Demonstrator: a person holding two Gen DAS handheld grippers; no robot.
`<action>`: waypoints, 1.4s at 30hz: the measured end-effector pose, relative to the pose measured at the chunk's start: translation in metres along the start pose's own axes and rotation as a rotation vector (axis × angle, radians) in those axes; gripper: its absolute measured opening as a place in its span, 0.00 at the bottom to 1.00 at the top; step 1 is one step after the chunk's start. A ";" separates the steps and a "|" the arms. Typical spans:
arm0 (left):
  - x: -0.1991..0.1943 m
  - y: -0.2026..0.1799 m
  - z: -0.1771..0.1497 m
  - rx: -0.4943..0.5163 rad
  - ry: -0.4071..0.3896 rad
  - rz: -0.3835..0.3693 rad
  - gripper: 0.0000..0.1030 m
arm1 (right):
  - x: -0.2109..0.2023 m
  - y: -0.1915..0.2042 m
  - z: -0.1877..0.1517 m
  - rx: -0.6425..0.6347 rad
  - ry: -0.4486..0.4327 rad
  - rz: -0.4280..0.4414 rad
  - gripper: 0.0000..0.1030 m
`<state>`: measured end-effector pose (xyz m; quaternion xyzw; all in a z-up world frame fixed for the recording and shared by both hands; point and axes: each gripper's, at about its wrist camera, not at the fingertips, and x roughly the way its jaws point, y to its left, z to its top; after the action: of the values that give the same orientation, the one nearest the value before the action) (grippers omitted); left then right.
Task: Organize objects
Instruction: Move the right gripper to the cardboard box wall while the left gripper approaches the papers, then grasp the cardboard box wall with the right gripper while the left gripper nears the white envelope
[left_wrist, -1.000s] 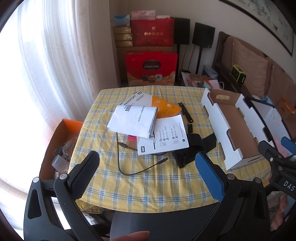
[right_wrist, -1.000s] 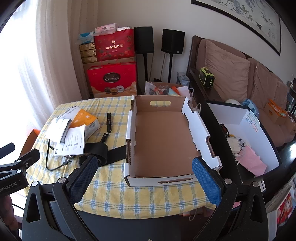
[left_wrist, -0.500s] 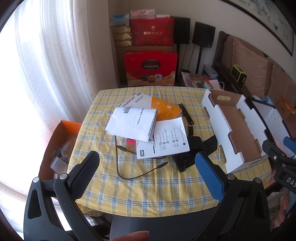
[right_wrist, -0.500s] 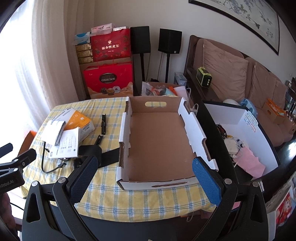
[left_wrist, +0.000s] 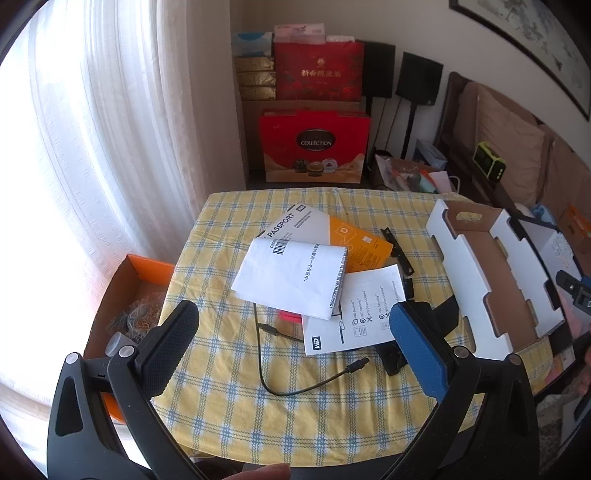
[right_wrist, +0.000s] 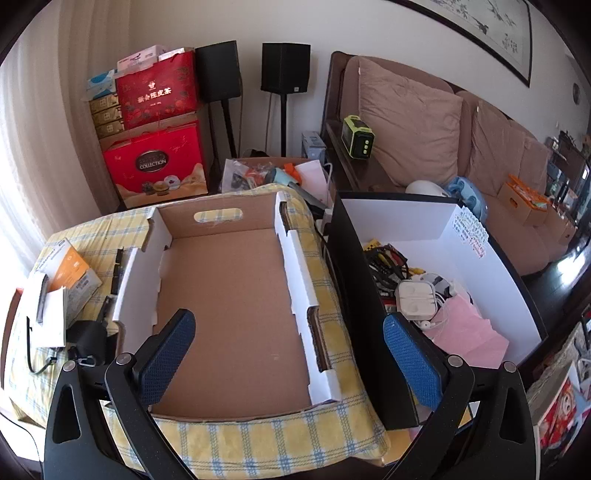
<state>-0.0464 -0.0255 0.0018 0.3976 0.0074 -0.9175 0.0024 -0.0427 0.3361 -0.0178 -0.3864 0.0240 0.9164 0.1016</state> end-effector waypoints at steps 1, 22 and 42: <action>0.002 0.002 0.001 -0.002 0.001 0.001 1.00 | 0.004 -0.003 0.002 0.001 0.008 -0.004 0.99; 0.081 0.043 0.045 -0.085 0.126 -0.113 1.00 | 0.099 -0.024 0.028 -0.073 0.189 0.042 0.51; 0.101 0.061 0.023 -0.179 0.227 -0.211 1.00 | 0.105 0.000 0.009 -0.187 0.225 0.095 0.11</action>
<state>-0.1316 -0.0868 -0.0571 0.4939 0.1312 -0.8575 -0.0595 -0.1206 0.3550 -0.0858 -0.4927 -0.0320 0.8694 0.0184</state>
